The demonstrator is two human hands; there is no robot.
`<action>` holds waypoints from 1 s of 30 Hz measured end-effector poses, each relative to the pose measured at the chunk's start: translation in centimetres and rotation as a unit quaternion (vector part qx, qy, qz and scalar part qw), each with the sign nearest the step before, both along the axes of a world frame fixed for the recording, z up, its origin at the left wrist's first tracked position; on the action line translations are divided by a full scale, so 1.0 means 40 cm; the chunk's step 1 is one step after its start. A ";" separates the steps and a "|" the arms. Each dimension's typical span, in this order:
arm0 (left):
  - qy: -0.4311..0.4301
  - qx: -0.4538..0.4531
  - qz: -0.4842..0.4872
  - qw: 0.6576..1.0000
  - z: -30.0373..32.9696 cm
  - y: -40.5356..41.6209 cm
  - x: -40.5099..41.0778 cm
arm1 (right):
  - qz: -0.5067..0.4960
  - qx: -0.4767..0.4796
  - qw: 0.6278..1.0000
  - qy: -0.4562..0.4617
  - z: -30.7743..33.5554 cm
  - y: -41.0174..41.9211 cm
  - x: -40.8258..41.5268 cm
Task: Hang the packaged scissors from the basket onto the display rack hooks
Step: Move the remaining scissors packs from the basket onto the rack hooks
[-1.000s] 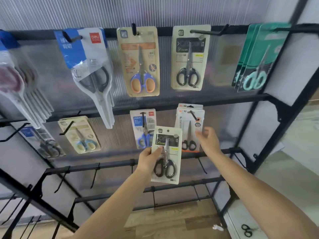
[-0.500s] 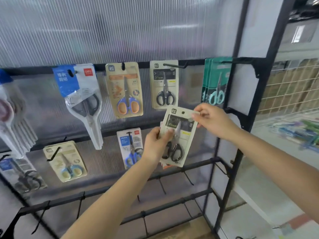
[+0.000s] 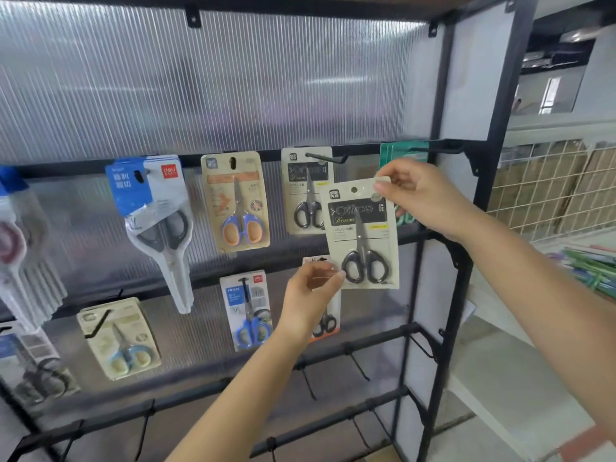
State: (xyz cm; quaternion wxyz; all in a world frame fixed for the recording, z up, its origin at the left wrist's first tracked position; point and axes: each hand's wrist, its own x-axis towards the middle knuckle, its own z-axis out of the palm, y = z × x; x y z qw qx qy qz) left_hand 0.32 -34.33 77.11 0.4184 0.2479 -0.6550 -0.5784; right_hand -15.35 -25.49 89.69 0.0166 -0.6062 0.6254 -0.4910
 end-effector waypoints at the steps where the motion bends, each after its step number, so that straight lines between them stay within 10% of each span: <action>1: -0.004 -0.017 0.018 1.000 0.004 0.000 0.000 | 0.009 0.000 1.000 0.006 0.005 -0.001 0.003; 30: 0.020 0.023 0.062 0.998 0.077 -0.136 -0.054 | -0.063 -0.071 0.995 -0.023 0.037 -0.200 -0.048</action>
